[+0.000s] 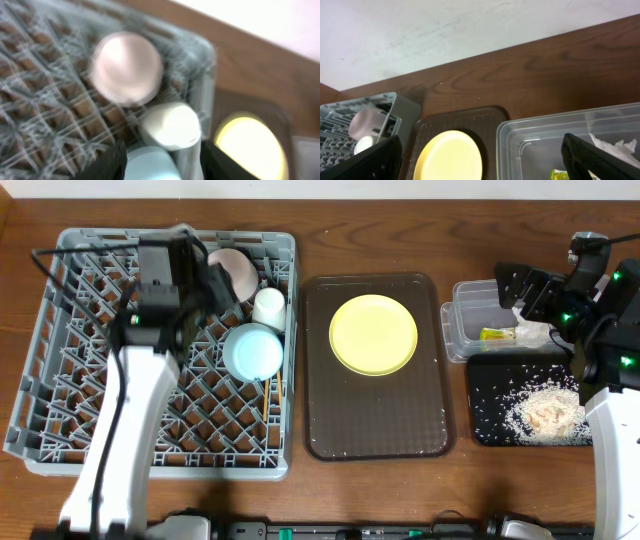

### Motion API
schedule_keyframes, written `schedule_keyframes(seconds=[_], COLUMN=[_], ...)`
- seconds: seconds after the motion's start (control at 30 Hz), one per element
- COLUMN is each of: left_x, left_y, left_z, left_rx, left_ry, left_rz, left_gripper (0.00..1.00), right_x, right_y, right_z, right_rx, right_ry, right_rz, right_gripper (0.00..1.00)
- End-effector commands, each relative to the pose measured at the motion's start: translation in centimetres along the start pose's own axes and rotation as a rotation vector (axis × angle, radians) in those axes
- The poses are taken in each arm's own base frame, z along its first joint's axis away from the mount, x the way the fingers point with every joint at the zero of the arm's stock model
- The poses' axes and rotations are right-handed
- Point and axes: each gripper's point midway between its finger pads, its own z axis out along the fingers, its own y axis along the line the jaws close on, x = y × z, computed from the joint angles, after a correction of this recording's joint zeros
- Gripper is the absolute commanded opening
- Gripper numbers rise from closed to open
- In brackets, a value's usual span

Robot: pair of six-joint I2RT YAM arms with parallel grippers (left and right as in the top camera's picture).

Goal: Sort waste into correct bins and load items into the dishwasher rack
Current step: 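Swing the left gripper back to the yellow plate on the tray, then grasp the yellow plate's edge with the left gripper and lift it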

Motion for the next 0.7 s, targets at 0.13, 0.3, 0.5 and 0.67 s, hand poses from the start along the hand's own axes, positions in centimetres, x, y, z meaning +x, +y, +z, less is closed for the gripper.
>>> schedule_keyframes(seconds=[0.13, 0.3, 0.5, 0.67], left_x=[8.1, 10.3, 12.8, 14.8], left_y=[-8.9, -11.4, -13.5, -12.7], left_z=[-2.5, -0.2, 4.2, 8.9], left_rx=[0.251, 0.133, 0.102, 0.044], left_ry=[0.247, 0.199, 0.247, 0.298], left_rz=[0.098, 0.199, 0.266, 0.276], left_gripper=[0.52, 0.51, 0.51, 0.51], right_x=[-0.1, -0.1, -0.1, -0.1], right_y=[0.0, 0.0, 0.0, 0.0], right_z=[-0.1, -0.1, -0.1, -0.1], right_rx=[-0.007, -0.007, -0.007, -0.007], right_ry=[-0.001, -0.001, -0.001, -0.001], right_rz=[-0.011, -0.011, -0.011, -0.011], right_gripper=[0.99, 0.99, 0.99, 0.99])
